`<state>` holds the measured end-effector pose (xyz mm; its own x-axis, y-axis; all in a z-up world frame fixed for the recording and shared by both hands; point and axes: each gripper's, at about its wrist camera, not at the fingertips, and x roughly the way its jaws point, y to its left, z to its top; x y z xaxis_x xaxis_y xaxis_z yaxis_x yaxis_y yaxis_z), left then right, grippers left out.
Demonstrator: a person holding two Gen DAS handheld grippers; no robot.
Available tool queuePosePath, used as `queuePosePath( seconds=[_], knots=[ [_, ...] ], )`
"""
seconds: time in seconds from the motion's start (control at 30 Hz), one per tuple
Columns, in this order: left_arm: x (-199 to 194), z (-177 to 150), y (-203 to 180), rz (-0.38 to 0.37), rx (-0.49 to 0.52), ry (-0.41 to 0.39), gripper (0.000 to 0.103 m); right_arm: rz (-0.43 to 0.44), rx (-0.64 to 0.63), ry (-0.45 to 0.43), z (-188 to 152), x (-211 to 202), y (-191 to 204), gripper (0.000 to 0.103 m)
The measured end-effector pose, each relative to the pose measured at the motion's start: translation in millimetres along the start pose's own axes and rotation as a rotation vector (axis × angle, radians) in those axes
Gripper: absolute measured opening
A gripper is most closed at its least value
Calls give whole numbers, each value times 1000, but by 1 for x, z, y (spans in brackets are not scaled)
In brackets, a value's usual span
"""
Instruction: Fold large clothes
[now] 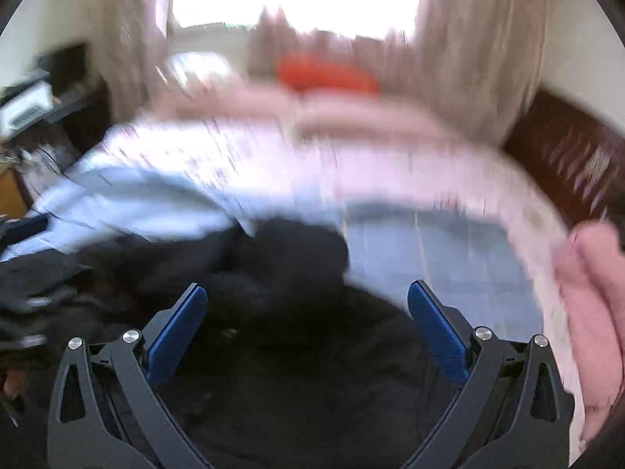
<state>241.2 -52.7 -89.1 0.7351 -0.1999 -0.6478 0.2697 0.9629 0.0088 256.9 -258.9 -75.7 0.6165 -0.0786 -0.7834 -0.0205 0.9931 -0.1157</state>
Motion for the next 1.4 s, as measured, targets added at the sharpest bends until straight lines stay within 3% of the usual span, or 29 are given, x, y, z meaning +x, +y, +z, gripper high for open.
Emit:
queuePosePath(
  seconds=[0.03, 0.1, 0.17, 0.27, 0.33, 0.4, 0.43, 0.5, 0.57, 0.63, 0.7, 0.83, 0.93, 1.03, 1.1, 1.23, 1.4],
  knots=[
    [9, 1, -2, 19, -10, 13, 101, 7, -23, 40, 8, 15, 1, 102],
    [22, -7, -3, 49, -51, 24, 101, 14, -58, 19, 20, 25, 5, 102],
    [26, -30, -3, 20, -83, 20, 101, -2, -89, 37, 35, 41, 15, 102],
    [31, -65, -13, 7, -88, -1, 101, -42, -205, 137, 58, 72, 59, 102],
    [41, -88, -20, 10, -79, 6, 101, -151, -324, 146, 68, 96, 92, 102],
    [51, -106, -20, 57, -71, 12, 101, -278, -356, 193, 69, 128, 107, 99],
    [63, -118, -17, 92, -73, 38, 101, -334, -344, 272, 65, 151, 106, 93],
    [83, -134, -4, 111, -130, 87, 101, -323, -273, 378, 54, 183, 96, 51],
    [88, -142, 9, 80, -193, 72, 101, -328, -256, 361, 42, 195, 88, 39],
    [91, -142, 16, 56, -225, 49, 101, -298, -232, 328, 35, 197, 81, 32],
    [93, -142, 16, 58, -226, 56, 101, -270, -179, 277, 31, 185, 70, 24],
    [93, -142, 16, 67, -221, 62, 101, -160, -68, 187, 31, 153, 55, 20],
    [93, -142, 16, 67, -221, 65, 101, -18, 59, 86, 23, 98, 35, 19],
    [91, -142, 13, 69, -220, 68, 101, 49, 88, -5, 2, 38, 28, 19],
    [92, -140, 12, 72, -218, 71, 101, 124, 86, -49, -26, -3, 26, 19],
    [94, -139, 12, 80, -212, 77, 101, 170, 39, -94, -93, -46, 29, 18],
    [96, -138, 10, 95, -200, 91, 101, 222, 153, -8, -187, -39, 20, 18]
  ],
)
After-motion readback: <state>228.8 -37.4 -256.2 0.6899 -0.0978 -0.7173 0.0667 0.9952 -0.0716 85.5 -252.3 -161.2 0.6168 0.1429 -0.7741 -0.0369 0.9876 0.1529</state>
